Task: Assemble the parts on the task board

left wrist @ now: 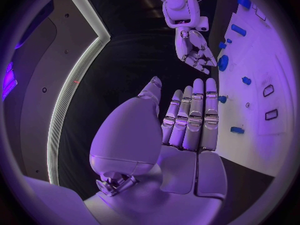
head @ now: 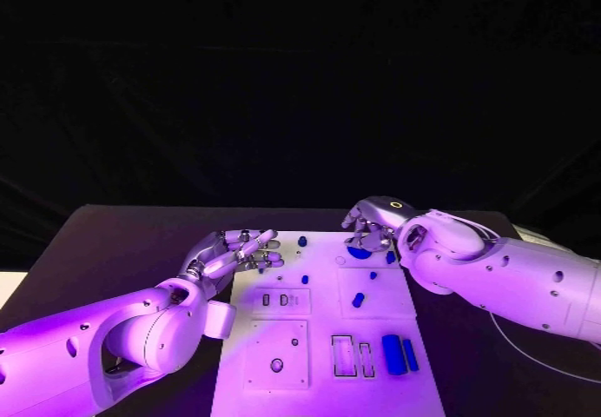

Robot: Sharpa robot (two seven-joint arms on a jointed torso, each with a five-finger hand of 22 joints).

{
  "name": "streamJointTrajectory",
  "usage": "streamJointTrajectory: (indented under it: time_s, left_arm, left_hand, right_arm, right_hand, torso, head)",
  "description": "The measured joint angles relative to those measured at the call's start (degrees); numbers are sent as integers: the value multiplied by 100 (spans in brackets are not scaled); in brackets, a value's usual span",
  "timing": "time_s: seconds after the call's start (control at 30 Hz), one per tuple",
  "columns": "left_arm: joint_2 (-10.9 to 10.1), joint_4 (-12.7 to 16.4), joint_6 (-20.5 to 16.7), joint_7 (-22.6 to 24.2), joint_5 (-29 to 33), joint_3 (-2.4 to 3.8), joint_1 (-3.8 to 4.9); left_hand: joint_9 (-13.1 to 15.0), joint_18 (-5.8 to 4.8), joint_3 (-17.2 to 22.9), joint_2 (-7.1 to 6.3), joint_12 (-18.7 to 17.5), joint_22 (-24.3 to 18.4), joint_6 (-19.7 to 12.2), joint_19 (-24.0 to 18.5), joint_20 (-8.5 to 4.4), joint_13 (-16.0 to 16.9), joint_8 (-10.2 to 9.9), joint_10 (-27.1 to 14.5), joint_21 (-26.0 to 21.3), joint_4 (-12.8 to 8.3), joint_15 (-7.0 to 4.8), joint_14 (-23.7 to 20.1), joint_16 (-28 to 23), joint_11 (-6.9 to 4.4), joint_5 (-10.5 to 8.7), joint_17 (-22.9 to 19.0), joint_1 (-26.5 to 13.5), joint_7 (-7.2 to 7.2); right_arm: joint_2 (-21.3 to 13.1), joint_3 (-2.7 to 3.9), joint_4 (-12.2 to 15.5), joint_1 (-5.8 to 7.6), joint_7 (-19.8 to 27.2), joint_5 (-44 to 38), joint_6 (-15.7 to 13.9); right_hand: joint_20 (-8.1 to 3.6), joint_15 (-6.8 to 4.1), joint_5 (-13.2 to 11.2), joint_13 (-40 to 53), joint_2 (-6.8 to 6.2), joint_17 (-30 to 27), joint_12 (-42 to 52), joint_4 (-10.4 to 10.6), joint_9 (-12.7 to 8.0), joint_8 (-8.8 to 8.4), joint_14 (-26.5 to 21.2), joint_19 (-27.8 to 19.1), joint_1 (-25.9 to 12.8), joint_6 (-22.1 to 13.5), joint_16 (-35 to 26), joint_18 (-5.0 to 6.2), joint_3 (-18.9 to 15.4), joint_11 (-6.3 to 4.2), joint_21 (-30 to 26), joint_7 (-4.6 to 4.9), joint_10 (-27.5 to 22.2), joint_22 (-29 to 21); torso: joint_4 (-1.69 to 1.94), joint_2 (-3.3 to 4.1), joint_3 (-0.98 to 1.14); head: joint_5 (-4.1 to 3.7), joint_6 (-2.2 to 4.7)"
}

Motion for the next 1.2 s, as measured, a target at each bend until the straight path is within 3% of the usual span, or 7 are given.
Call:
streamJointTrajectory:
  time_s: [0.03, 0.1, 0.17, 0.3, 0.37, 0.63, 1.2]
  left_arm:
    - [-1, 0, 1, 0, 0, 0, 0]
    - [-1, -4, 4, 0, 0, 0, 1]
    - [2, -13, 8, 0, 0, 0, 1]
    - [15, -29, 18, 0, 0, 0, 1]
    - [25, -39, 24, 0, 0, 0, 1]
    - [48, -70, 44, -1, 0, -1, 1]
    - [50, -101, 62, -11, 0, -1, 0]
  left_hand:
    - [0, 0, 0, 0, 0, 0, 0, 0, 0, 0, 0, 0, 0, 0, 0, 0, 0, 0, 0, 0, 0, 0]
    - [0, 0, 0, 0, 0, 0, 0, 0, 0, 0, 0, 0, 0, 0, 0, 0, 0, 0, 0, 0, 0, 0]
    - [0, 0, 0, 0, 0, 0, 0, 0, 0, 0, 0, 0, 0, 0, 0, 0, 0, 0, 0, 0, 0, 0]
    - [0, 0, 0, 0, 0, 0, 0, 0, 0, 0, 0, 0, 0, 0, 0, 0, 0, 0, 0, 0, 0, 0]
    - [0, 0, 0, 0, 0, 0, 0, 0, 0, 0, 0, 0, 0, 0, 0, 0, 0, 0, 0, 0, 0, 0]
    - [1, 0, 0, 0, 0, -5, 0, 0, 0, 0, 0, 0, 0, 0, 0, 0, 0, 0, 0, -1, 0, 0]
    - [1, 0, 0, 0, 0, -4, 0, 0, 0, 0, 0, 0, 0, 0, 0, 0, 0, 0, 0, 3, 0, 0]
  right_arm:
    - [-91, 4, 19, 14, -30, 138, 14]
    - [-229, 11, 27, 35, -98, 427, 63]
    - [-284, 12, 20, 43, -157, 637, 124]
    - [-287, 12, -63, 46, -263, 930, 280]
    - [-251, 12, -139, 46, -311, 1014, 358]
    - [-64, 10, -359, 31, -410, 1136, 576]
    - [52, 8, -396, -13, -433, 1125, 805]
  right_hand:
    - [-44, -40, 75, 148, -71, 298, 180, 39, 0, 0, -2, 147, -15, -29, 241, -92, -115, -57, 160, -29, 177, 269]
    - [-97, -61, 141, 470, -109, 924, 549, 108, 0, 0, 2, 387, -23, -117, 716, -131, -322, -133, 430, -82, 448, 740]
    - [-116, -69, 192, 1765, -97, 1526, 1726, 241, 5, 0, 10, 524, 51, -170, 1195, -221, -660, -137, 657, -77, 293, 1105]
    - [-87, -69, 192, 3793, 89, 2013, 3469, 527, 7, 0, 10, 554, 311, -231, 1578, -220, -1124, -62, 827, -30, -187, 1368]
    - [-56, -54, 192, 4215, 124, 2144, 3827, 582, 7, 0, -5, 584, 371, -232, 1662, -220, -1191, -67, 840, -30, -210, 1436]
    - [-35, -46, 192, 4689, 180, 2332, 4211, 606, 7, 0, -12, 604, 478, -232, 1765, -220, -1246, -45, 876, -29, -188, 1520]
    - [-22, -47, 192, 5141, 250, 2447, 4593, 629, 19, 23, -12, 617, 589, -189, 1822, -220, -1301, -58, 930, -25, -97, 1603]
  torso:
    - [-13, -2, 3]
    - [-29, -4, 7]
    - [-46, -4, 11]
    - [-57, -4, 18]
    - [-57, -3, 18]
    - [-43, 3, 18]
    - [-46, 5, 8]
  head:
    - [1, 3]
    - [1, 8]
    - [1, 20]
    - [-7, 25]
    - [-14, 26]
    - [-16, 10]
    - [-12, -20]
